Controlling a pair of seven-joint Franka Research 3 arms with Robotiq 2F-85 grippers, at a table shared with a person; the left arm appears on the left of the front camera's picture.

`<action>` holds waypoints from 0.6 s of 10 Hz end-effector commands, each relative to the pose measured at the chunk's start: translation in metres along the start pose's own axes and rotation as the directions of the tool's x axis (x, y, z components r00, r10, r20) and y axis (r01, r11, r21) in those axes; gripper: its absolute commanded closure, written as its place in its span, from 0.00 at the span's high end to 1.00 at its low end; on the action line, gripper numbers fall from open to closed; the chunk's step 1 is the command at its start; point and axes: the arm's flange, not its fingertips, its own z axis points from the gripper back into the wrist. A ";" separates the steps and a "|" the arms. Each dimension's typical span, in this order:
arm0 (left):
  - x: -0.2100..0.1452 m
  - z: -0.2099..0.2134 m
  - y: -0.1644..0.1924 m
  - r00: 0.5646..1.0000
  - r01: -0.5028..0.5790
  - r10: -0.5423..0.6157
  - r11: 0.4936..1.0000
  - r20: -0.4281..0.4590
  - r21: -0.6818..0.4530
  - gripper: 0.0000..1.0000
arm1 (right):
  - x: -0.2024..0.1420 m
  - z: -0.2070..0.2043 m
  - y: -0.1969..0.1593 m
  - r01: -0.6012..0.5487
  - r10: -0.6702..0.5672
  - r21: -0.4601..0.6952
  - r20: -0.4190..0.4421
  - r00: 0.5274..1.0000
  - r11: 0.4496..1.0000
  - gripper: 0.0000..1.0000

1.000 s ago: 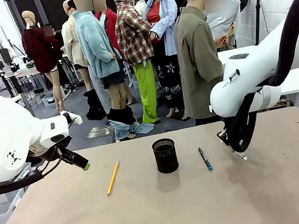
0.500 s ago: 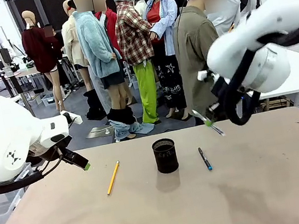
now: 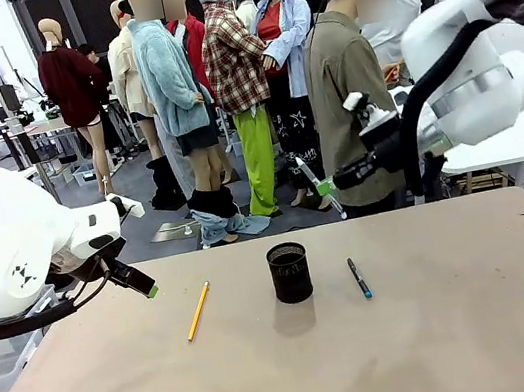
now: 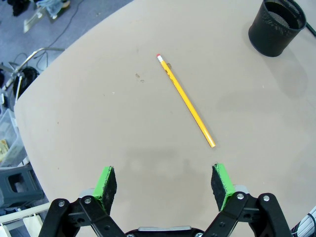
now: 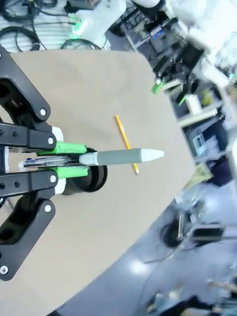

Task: Place the pens into the pen holder.
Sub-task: Pick up a writing instrument from the table and place it into the Pen holder.

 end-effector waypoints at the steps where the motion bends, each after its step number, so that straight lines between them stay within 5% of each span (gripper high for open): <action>1: 0.000 0.000 0.000 1.000 -0.012 0.012 1.000 0.007 0.012 1.00 | -0.025 -0.035 -0.024 -0.038 0.036 0.114 0.014 0.999 0.993 0.00; 6: 0.000 0.000 0.000 1.000 -0.012 0.012 1.000 0.007 0.012 1.00 | -0.012 -0.079 -0.027 -0.160 0.156 0.133 0.039 0.987 0.978 0.00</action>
